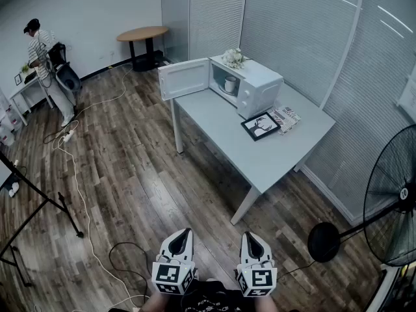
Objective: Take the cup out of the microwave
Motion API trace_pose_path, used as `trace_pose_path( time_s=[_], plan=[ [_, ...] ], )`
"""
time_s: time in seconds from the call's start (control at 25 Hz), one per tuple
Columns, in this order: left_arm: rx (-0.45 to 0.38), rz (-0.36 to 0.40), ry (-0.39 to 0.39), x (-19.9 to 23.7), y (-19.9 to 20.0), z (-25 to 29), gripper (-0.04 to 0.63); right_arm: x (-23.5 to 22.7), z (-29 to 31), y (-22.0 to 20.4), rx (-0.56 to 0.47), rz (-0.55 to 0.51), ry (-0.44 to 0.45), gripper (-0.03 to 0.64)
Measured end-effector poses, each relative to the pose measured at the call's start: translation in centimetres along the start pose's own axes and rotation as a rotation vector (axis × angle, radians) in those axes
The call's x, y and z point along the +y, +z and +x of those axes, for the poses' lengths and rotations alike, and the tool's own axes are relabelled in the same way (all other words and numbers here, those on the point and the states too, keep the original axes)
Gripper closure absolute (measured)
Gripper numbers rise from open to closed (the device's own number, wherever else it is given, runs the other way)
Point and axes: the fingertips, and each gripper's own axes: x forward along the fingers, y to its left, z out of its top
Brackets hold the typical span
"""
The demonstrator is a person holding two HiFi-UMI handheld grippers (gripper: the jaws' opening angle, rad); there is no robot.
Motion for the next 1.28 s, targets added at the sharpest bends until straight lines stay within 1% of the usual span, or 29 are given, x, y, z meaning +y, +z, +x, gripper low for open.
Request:
trace_pose_path(
  time_s=[0.24,0.36,0.56,0.76,0.96,1.04,1.16,1.28],
  plan=[
    [-0.002,0.042,0.005,1.7,0.1,0.3,0.591,0.0,0.7,0.1,-0.007,-0.013,-0.022,0.614],
    [0.0,0.054,0.007,2.9,-0.1,0.5,0.591,0.6,1.3,0.3,-0.034,-0.019,-0.031,0.614],
    [0.007,0.098,-0.02,4.3,-0.2,1.3,0.591,1.6,2.8,0.2,-0.041,-0.001,-0.044,0.612],
    [0.018,0.099,-0.027,5.8,-0.5,2.1,0.591,2.3,4.0,0.0,-0.033,-0.005,-0.051,0.612],
    [0.02,0.079,-0.018,7.2,-0.3,3.5,0.591,2.9,5.9,-0.1,-0.018,-0.009,-0.007,0.612],
    [0.019,0.077,-0.007,7.6,-0.2,4.6,0.591,2.6,7.2,0.0,-0.019,-0.008,0.0,0.612],
    [0.025,0.082,0.004,7.7,-0.1,6.9,0.591,1.4,9.5,-0.4,-0.009,0.028,0.003,0.612],
    [0.027,0.071,0.002,8.0,0.4,9.2,0.591,0.2,12.2,0.0,-0.005,0.009,0.015,0.612]
  ],
)
